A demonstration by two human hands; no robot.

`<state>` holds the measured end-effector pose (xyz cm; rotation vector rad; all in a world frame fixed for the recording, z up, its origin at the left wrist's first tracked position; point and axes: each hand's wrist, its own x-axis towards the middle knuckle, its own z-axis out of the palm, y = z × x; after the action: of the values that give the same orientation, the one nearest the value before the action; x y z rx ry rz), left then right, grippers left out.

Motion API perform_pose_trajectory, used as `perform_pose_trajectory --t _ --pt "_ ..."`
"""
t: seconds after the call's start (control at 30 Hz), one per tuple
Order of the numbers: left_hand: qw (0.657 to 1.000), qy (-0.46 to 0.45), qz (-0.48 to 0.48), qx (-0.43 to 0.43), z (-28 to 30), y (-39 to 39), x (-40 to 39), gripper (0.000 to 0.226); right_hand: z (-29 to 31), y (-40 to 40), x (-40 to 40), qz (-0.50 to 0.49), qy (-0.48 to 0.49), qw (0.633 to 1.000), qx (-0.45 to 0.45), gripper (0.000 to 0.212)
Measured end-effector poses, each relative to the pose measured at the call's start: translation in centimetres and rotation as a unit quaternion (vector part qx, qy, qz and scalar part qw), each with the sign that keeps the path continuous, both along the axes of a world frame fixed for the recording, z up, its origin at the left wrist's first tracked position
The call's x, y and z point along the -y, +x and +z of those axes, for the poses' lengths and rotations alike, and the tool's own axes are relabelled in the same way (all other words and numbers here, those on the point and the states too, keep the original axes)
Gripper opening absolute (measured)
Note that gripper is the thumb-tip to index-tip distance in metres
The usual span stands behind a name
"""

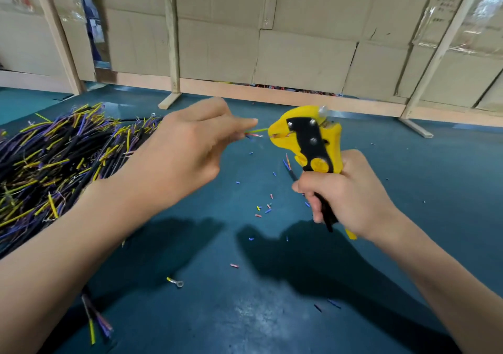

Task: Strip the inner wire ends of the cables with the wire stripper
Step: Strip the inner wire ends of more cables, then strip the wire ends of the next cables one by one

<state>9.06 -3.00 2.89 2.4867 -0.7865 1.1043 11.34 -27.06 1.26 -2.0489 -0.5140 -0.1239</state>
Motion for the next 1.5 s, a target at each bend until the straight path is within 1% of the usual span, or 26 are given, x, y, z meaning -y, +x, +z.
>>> perform_pose_trajectory --t 0.07,0.13,0.2,0.23,0.3,0.37,0.43,0.5,0.53,0.57,0.6,0.63,0.67,0.7,0.73,0.8,0.83,0.9,0.93,1.07,1.17,1.2,1.27,1.33,1.37,1.5 --pt "0.993 -0.031 0.110 -0.010 0.4 0.7 -1.6 0.041 0.2 0.7 0.9 -0.084 -0.069 0.989 0.100 0.037" --pt "0.970 -0.100 0.218 -0.031 1.2 1.2 -3.4 0.033 0.9 1.9 2.7 -0.178 -0.042 0.972 0.146 0.038" --pt "0.940 -0.265 0.190 -0.098 1.8 1.7 -3.8 0.024 1.3 3.3 4.6 -0.236 0.016 0.960 0.152 0.038" --pt "0.906 -0.373 0.127 -0.155 2.1 2.0 -3.2 0.021 1.4 3.9 5.5 -0.257 0.037 0.955 0.147 0.038" --pt "0.799 -0.533 0.016 -0.277 2.6 3.5 -0.9 0.013 1.0 5.0 6.7 -0.282 0.066 0.950 0.119 0.037" --pt "0.710 -0.576 -0.018 -0.405 2.9 5.2 2.2 0.016 0.3 5.7 7.1 -0.294 0.072 0.950 0.078 0.037" --pt "0.672 -0.555 -0.022 -0.490 2.9 6.4 5.9 0.022 -0.3 5.9 7.2 -0.291 0.057 0.954 0.049 0.038" --pt "0.681 -0.504 -0.004 -0.532 2.1 7.6 8.8 0.021 -0.6 5.9 7.0 -0.282 0.037 0.958 0.045 0.038" --pt "0.701 -0.467 0.017 -0.539 1.6 7.9 9.6 0.021 -0.7 5.8 7.0 -0.277 0.030 0.959 0.046 0.038" --pt "0.738 -0.418 0.046 -0.528 1.2 8.3 9.9 0.018 -0.7 5.8 6.9 -0.274 0.026 0.960 0.047 0.038" --pt "0.793 -0.347 0.083 -0.493 0.9 8.7 9.4 0.013 -0.7 5.8 6.8 -0.273 0.023 0.961 0.047 0.038" --pt "0.847 -0.251 0.127 -0.451 0.9 9.0 8.4 0.010 -0.7 5.8 6.7 -0.272 0.019 0.961 0.047 0.038" --pt "0.882 -0.134 0.179 -0.414 0.9 9.0 7.1 0.010 -0.7 5.8 6.5 -0.272 0.016 0.961 0.047 0.039" --pt "0.889 -0.022 0.228 -0.396 1.1 8.8 5.6 0.014 -0.7 5.8 6.3 -0.270 0.014 0.961 0.048 0.039" --pt "0.873 0.072 0.275 -0.396 1.3 8.4 4.3 0.021 -0.8 5.9 6.2 -0.268 0.010 0.962 0.053 0.039" --pt "0.816 0.197 0.352 -0.413 1.5 6.9 2.2 0.023 -1.2 6.1 5.8 -0.260 -0.009 0.963 0.072 0.037" --pt "0.787 0.221 0.373 -0.440 1.5 6.2 1.5 0.019 -1.5 6.2 5.7 -0.256 -0.026 0.962 0.088 0.035" --pt "0.755 0.203 0.377 -0.496 0.8 5.5 0.6 0.017 -2.2 6.3 5.4 -0.241 -0.070 0.960 0.121 0.037" --pt "0.758 0.181 0.365 -0.509 0.5 5.3 0.4 0.020 -2.5 6.2 5.1 -0.231 -0.088 0.961 0.128 0.040" --pt "0.796 0.139 0.338 -0.482 0.2 5.3 0.3 0.015 -3.0 6.1 4.5 -0.198 -0.151 0.960 0.130 0.044" --pt "0.844 0.134 0.335 -0.396 0.4 5.7 0.3 0.021 -2.8 5.9 4.5 -0.136 -0.238 0.952 0.134 0.047" --pt "0.867 0.106 0.318 -0.369 0.6 6.0 0.4 0.025 -2.7 5.7 4.5 -0.115 -0.273 0.946 0.129 0.045" --pt "0.896 -0.029 0.239 -0.373 1.3 6.3 0.7 0.021 -2.7 5.6 4.2 -0.082 -0.337 0.930 0.120 0.039" --pt "0.886 -0.183 0.148 -0.399 1.9 6.0 1.2 0.014 -2.7 5.6 3.9 -0.068 -0.354 0.925 0.122 0.031" --pt "0.877 -0.230 0.113 -0.408 1.9 5.7 1.4 0.013 -2.7 5.7 3.9 -0.071 -0.351 0.925 0.125 0.028" --pt "0.867 -0.265 0.031 -0.420 0.7 4.0 1.6 0.022 -2.6 6.2 4.5 -0.120 -0.379 0.907 0.137 0.014"
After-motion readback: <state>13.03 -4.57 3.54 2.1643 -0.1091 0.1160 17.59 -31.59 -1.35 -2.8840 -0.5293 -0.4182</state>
